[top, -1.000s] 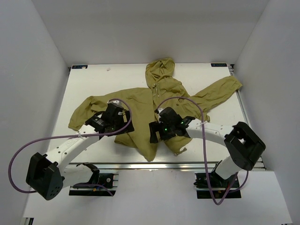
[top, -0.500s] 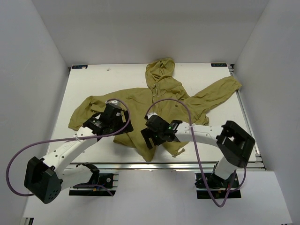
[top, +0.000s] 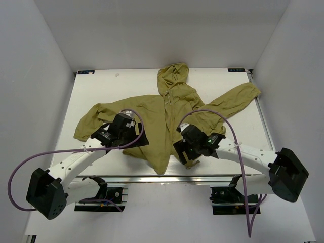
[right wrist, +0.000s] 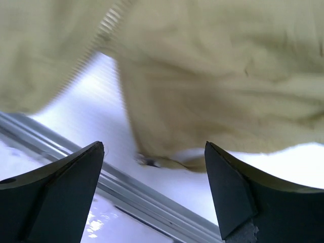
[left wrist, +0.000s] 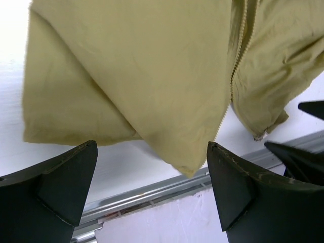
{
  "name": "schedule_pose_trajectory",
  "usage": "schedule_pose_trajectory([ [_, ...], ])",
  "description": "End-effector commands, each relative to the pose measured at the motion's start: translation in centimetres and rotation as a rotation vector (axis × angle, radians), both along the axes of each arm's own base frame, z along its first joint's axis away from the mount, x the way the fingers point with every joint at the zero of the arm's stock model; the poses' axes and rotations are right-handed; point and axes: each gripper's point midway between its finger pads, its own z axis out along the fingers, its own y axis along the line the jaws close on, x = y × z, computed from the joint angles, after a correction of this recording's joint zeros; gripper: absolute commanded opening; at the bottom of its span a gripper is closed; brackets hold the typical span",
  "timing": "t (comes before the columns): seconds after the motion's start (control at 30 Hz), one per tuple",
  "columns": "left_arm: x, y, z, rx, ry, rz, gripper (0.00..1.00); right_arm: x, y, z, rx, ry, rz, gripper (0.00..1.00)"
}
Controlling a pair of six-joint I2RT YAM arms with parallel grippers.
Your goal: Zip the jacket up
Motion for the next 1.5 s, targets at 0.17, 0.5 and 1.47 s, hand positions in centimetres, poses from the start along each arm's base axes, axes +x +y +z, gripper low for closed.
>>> schedule_pose_trajectory([
  [0.17,-1.0,-1.6,-0.5,-0.077,0.027,-0.093,0.98,1.4,-1.1,-1.5,-0.127,0.022,0.049,0.78],
  [0.5,-0.5,-1.2,-0.2,-0.049,0.004,-0.088,0.98,-0.2,-0.6,-3.8,-0.163,0.174,0.072,0.27],
  [1.47,-0.5,-1.0,-0.5,-0.035,0.026,-0.069,0.98,0.0,2.8,-0.9,0.048,0.070,0.185,0.68],
])
